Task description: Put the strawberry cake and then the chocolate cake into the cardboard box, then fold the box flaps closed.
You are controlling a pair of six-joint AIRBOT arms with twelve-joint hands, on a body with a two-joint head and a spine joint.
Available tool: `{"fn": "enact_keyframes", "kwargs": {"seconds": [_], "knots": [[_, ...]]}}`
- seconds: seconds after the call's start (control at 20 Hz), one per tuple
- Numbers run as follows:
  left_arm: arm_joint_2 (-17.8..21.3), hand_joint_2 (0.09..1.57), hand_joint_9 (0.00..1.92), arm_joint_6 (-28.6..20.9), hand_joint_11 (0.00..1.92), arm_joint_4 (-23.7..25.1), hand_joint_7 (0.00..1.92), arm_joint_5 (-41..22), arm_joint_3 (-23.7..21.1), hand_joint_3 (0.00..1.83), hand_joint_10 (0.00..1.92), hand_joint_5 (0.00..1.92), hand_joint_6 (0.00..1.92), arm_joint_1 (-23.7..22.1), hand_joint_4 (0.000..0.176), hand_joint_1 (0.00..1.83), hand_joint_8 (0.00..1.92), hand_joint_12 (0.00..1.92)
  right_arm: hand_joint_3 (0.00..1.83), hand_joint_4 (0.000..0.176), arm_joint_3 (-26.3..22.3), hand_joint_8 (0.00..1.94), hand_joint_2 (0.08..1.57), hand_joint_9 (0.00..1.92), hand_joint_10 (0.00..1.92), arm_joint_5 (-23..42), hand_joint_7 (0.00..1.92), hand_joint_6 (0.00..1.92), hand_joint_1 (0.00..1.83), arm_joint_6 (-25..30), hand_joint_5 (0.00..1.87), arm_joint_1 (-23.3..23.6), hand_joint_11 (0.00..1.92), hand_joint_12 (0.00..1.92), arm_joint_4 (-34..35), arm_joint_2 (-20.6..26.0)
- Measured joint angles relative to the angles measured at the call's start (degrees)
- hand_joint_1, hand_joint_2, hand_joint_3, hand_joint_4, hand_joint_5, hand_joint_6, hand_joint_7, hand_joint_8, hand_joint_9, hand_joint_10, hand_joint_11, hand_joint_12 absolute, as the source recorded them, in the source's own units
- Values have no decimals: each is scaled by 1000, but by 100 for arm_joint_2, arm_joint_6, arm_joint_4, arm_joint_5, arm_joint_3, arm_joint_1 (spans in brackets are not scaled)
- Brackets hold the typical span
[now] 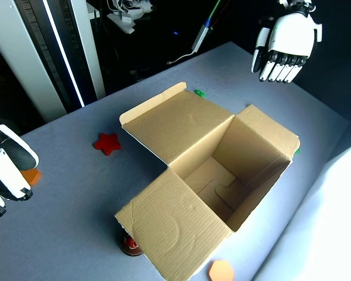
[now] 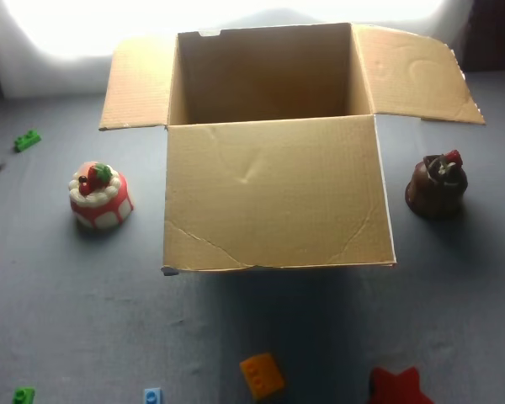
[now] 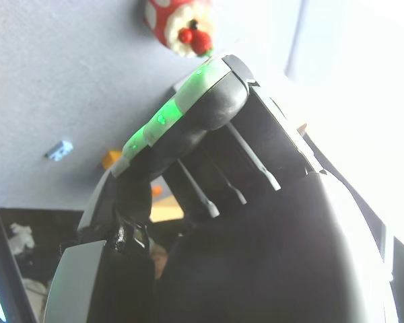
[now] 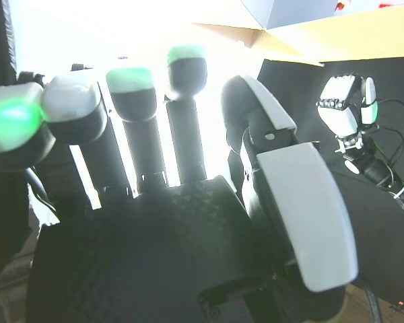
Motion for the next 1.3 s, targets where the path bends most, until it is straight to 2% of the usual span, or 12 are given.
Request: {"fn": "enact_keyframes", "kwargs": {"seconds": [0.2, 0.35, 0.5, 0.65, 0.75, 0.8, 0.9, 0.95, 1.05, 1.2, 1.25, 1.3], "knots": [[-2, 1112, 137, 0, 0, -44, 127, -103, -46, 0, 1, 98, 8, 0, 19, 329, 1, 613, 0, 16, 0, 1, 1099, 75, 39, 28, 90, 4, 162, -22, 72, 0, 0, 431, 2, 0], [-2, 1103, 121, 2, 0, 181, 121, -168, -118, 0, 1, 131, 8, 0, 20, 288, 1, 590, 0, 17, 0, 1, 1053, 98, 30, -4, 94, 2, 261, -24, 76, 0, 0, 549, 7, 0], [-2, 1076, 106, -46, 0, 304, 106, -229, -175, 0, 1, 113, 1, 0, 28, 506, 0, 597, 0, 19, 0, 0, 1037, 75, 12, -4, 65, 2, 268, -26, 70, 0, 0, 403, 85, 0], [-2, 1046, 114, -94, 0, 485, 105, -339, -221, 0, 3, 104, 0, 0, 47, 662, 2, 516, 0, 10, 0, 0, 997, 79, 4, -52, 70, 1, 328, -39, 75, 0, 0, 476, 367, 0], [7, 1027, 116, -98, 0, 483, 103, -343, -271, 0, 3, 67, 2, 0, 61, 940, 2, 508, 11, 12, 0, 1, 1052, 66, 2, -140, 58, 0, 471, -39, 54, 0, 0, 420, 463, 0], [4, 1001, 140, -101, 0, 483, 110, -358, -293, 0, 12, 60, 1, 0, 70, 1103, 4, 505, 19, 22, -2, 1, 1084, 68, 3, -192, 55, 1, 687, -37, 39, 0, 0, 426, 566, 0], [-4, 993, 146, -105, 0, 590, 112, -411, -374, 0, 13, 59, 1, -17, 72, 1140, 4, 505, 18, 24, 0, 1, 1089, 69, 3, -284, 55, 2, 736, -42, 38, 0, 0, 431, 780, 0], [-4, 1026, 137, -125, 0, 588, 111, -407, -387, 0, 6, 59, 1, -17, 72, 1154, 2, 456, 0, 36, 0, 1, 1056, 59, 2, -297, 54, 1, 956, -42, 32, 0, 0, 421, 789, 0], [-83, 1040, 97, -120, 0, 610, 85, -350, -385, 1, 0, 62, 0, -15, 65, 1172, 0, 398, 0, 56, 0, 2, 1023, 63, 4, -326, 66, 0, 1027, -39, 9, 0, 0, 357, 879, -2], [-256, 1041, 80, -98, 0, 428, 76, -240, -350, 0, 0, 57, 3, 177, 65, 1173, 1, 391, 0, 50, 0, 1, 1030, 57, 4, -350, 70, 0, 1017, -55, 0, 0, 0, 234, 931, -11], [-334, 1061, 66, -74, 0, 236, 60, -162, -343, 8, 1, 50, 1, 345, 65, 1156, 1, 371, 0, 48, 0, 0, 992, 27, 0, -350, 67, 0, 1162, -55, 0, 0, 0, 18, 931, -11], [-391, 1059, 63, -31, 0, 42, 60, -98, -343, 6, 0, 59, 4, 481, 63, 1158, 1, 369, 0, 41, 0, 1, 985, 25, 1, -352, 70, 7, 1168, -52, 18, 0, 0, 3, 935, -9]]}}
